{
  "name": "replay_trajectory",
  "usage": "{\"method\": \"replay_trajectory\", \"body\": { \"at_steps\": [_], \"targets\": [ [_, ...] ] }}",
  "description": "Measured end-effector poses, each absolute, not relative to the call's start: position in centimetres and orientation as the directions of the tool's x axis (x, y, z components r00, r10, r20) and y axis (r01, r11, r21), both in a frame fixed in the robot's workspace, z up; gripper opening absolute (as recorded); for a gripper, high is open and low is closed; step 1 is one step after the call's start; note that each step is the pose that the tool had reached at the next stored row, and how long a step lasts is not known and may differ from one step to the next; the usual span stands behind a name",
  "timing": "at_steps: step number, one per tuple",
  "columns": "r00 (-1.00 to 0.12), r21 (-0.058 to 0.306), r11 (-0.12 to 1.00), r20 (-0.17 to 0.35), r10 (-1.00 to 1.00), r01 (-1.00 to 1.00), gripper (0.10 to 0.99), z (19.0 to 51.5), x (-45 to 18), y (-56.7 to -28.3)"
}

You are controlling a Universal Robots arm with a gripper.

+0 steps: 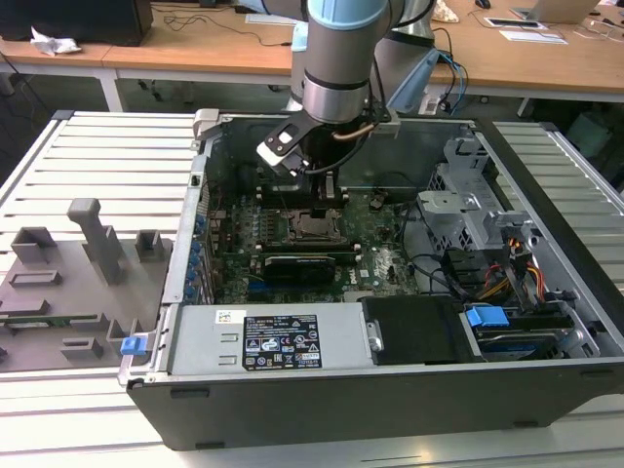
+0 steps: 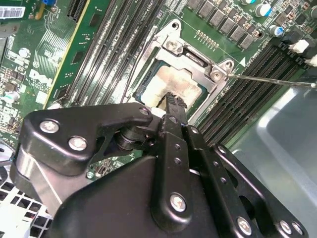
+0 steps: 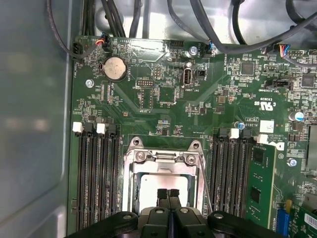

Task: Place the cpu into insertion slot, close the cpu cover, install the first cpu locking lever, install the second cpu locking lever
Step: 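Install the first cpu locking lever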

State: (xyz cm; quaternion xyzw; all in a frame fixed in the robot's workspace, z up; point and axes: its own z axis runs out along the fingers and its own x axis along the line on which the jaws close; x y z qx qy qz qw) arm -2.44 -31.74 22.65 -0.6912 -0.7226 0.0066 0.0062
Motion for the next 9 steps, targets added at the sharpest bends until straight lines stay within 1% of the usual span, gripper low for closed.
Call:
{"method": "replay_trajectory", "body": {
  "at_steps": [9],
  "targets": [
    [-0.044, -0.018, 0.044, -0.001, 0.999, 0.999, 0.11, 24.5, -2.4, -31.7]
  ]
}}
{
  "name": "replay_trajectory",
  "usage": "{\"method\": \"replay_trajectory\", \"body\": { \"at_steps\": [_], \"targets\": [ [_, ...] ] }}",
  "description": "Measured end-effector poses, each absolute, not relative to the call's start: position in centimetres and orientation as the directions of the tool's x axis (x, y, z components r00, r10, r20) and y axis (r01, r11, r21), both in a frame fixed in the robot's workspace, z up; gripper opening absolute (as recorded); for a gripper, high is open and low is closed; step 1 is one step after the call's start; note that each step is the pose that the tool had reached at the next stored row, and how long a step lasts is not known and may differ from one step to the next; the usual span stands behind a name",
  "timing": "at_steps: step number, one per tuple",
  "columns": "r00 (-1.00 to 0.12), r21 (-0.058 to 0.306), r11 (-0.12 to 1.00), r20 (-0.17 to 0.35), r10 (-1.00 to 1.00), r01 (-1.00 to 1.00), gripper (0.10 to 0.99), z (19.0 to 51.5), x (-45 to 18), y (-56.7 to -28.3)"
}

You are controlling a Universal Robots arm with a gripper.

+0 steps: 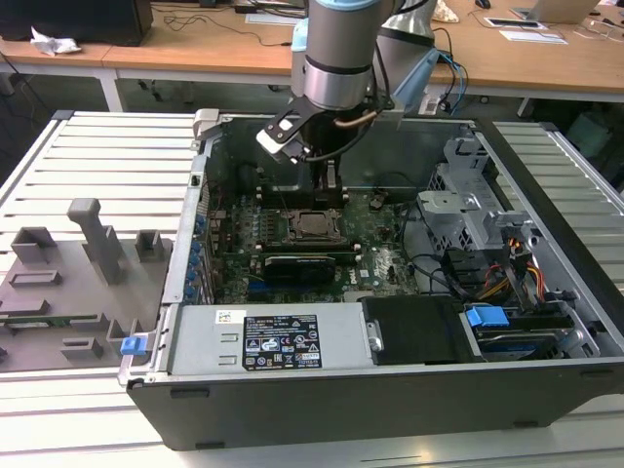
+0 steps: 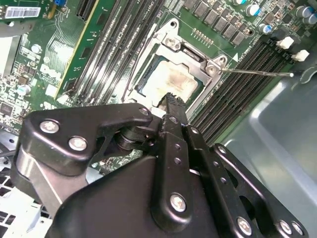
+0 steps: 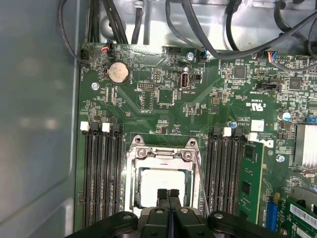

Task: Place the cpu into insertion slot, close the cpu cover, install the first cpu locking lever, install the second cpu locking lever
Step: 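Install the first cpu locking lever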

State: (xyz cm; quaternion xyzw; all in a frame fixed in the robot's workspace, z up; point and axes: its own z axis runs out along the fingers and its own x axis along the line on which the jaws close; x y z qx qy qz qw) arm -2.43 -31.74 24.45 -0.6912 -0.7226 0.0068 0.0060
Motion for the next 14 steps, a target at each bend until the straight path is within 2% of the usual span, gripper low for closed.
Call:
{"method": "replay_trajectory", "body": {
  "at_steps": [5, 10, 14],
  "targets": [
    [-0.044, -0.018, 0.044, -0.002, 0.999, 0.999, 0.11, 25.5, -2.4, -31.7],
    [-0.044, -0.015, 0.044, -0.004, 0.999, 0.999, 0.11, 28.2, -2.4, -31.7],
    [-0.077, -0.008, 0.077, -0.004, 0.997, 0.997, 0.11, 28.5, -2.4, -31.7]
  ]
}}
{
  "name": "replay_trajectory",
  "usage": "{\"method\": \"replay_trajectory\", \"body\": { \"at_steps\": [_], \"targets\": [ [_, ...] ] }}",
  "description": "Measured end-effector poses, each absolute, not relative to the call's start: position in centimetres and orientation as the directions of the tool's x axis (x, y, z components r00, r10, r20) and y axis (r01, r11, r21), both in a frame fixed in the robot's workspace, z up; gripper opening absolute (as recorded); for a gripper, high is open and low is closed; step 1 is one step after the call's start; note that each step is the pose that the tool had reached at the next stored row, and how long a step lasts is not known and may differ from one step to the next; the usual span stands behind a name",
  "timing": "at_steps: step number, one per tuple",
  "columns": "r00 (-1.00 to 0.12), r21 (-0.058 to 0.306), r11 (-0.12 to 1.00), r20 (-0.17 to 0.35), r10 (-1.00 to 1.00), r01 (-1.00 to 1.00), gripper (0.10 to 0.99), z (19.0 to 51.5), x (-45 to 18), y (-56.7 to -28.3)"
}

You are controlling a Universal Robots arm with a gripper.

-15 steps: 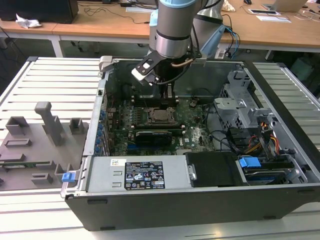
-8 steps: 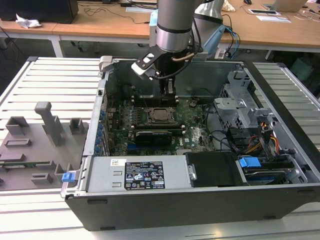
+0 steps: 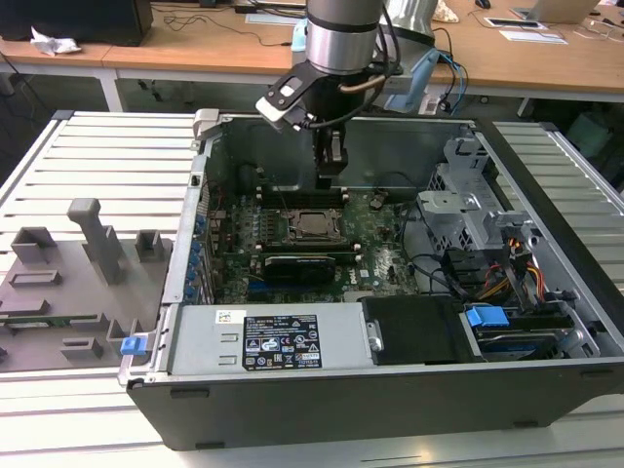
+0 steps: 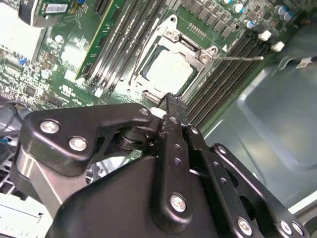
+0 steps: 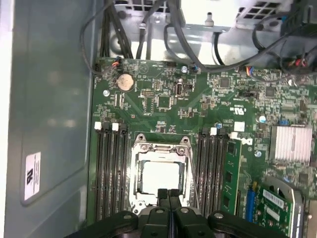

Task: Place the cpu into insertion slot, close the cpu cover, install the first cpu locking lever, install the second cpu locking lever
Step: 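Install the first cpu locking lever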

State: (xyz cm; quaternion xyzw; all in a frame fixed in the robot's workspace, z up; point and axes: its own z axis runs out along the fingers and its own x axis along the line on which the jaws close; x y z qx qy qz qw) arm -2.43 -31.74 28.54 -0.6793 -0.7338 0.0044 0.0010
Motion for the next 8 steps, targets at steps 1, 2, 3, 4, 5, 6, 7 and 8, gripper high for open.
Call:
{"method": "replay_trajectory", "body": {
  "at_steps": [1, 2, 3, 4, 5, 6, 7, 8],
  "targets": [
    [-0.096, -0.008, 0.096, -0.005, 0.995, 0.995, 0.11, 28.54, -2.43, -31.74],
    [-0.121, -0.008, 0.121, -0.005, 0.993, 0.993, 0.11, 28.53, -2.43, -31.74],
    [-0.139, -0.008, 0.139, -0.005, 0.99, 0.99, 0.11, 28.52, -2.43, -31.74],
    [-0.167, -0.008, 0.167, -0.005, 0.986, 0.986, 0.11, 28.5, -2.43, -31.74],
    [-0.194, -0.008, 0.194, -0.005, 0.981, 0.981, 0.11, 28.49, -2.43, -31.74],
    [-0.213, -0.008, 0.213, -0.005, 0.977, 0.977, 0.11, 28.48, -2.43, -31.74],
    [-0.23, -0.008, 0.23, -0.005, 0.973, 0.973, 0.11, 28.47, -2.43, -31.74],
    [-0.263, -0.008, 0.263, -0.005, 0.965, 0.965, 0.11, 28.46, -2.43, -31.74]
  ]
}}
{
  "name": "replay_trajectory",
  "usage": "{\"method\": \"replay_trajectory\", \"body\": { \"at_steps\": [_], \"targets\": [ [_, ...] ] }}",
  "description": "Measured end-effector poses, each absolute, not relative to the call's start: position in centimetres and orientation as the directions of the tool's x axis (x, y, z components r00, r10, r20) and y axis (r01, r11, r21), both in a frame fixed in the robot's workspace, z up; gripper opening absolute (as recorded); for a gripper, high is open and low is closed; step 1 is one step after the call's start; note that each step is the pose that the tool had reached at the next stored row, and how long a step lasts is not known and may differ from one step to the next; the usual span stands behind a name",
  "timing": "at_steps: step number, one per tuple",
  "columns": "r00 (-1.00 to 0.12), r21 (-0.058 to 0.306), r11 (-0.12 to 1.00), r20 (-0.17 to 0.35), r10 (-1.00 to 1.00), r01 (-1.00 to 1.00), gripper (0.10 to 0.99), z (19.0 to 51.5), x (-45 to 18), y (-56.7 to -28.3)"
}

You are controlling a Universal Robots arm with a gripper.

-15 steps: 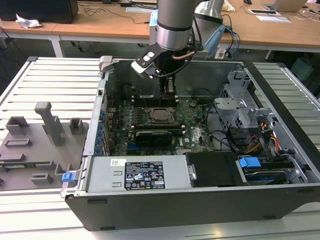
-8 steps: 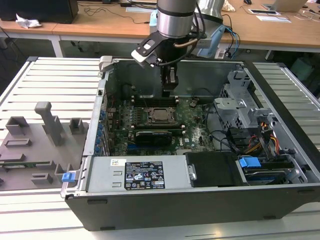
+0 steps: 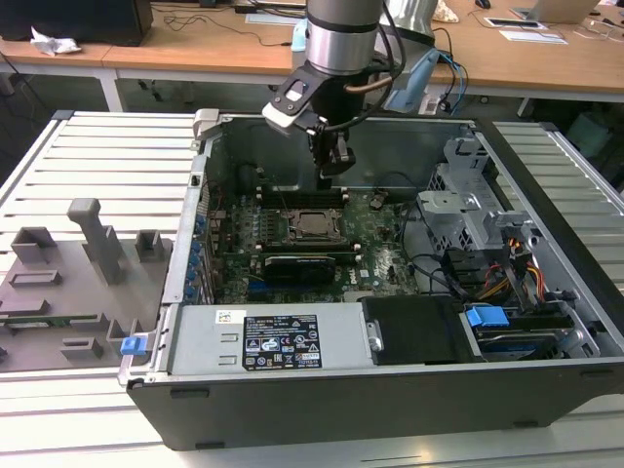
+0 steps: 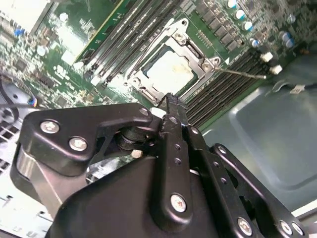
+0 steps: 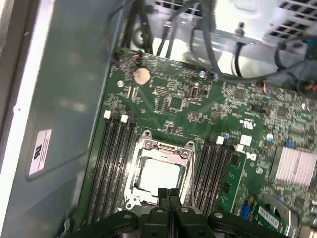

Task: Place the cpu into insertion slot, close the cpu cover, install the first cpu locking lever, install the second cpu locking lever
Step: 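Install the first cpu locking lever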

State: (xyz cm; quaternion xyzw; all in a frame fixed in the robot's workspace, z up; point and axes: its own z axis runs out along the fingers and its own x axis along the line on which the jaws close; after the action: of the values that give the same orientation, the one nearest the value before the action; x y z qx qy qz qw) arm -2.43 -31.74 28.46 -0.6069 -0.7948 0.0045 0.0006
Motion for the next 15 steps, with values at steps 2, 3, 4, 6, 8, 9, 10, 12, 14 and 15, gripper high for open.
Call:
{"method": "replay_trajectory", "body": {
  "at_steps": [2, 3, 4, 6, 8, 9, 10, 12, 14, 15],
  "targets": [
    [-0.31, -0.008, 0.31, -0.004, 0.951, 0.951, 0.11, 28.43, -2.43, -31.74],
    [-0.323, -0.008, 0.323, -0.005, 0.947, 0.947, 0.11, 28.43, -2.43, -31.74],
    [-0.34, -0.008, 0.34, -0.005, 0.94, 0.94, 0.11, 28.42, -2.43, -31.74],
    [-0.378, -0.008, 0.378, -0.005, 0.926, 0.926, 0.11, 28.4, -2.43, -31.74],
    [-0.419, -0.008, 0.418, -0.005, 0.908, 0.908, 0.11, 28.39, -2.43, -31.74],
    [-0.441, -0.008, 0.441, -0.005, 0.898, 0.898, 0.11, 28.39, -2.43, -31.74],
    [-0.454, -0.008, 0.454, -0.005, 0.891, 0.891, 0.11, 28.39, -2.43, -31.74],
    [-0.511, -0.008, 0.511, -0.004, 0.859, 0.859, 0.11, 28.38, -2.43, -31.74],
    [-0.542, -0.008, 0.542, -0.004, 0.84, 0.84, 0.11, 28.38, -2.43, -31.74],
    [-0.551, -0.008, 0.551, -0.005, 0.834, 0.834, 0.11, 28.38, -2.43, -31.74]
  ]
}}
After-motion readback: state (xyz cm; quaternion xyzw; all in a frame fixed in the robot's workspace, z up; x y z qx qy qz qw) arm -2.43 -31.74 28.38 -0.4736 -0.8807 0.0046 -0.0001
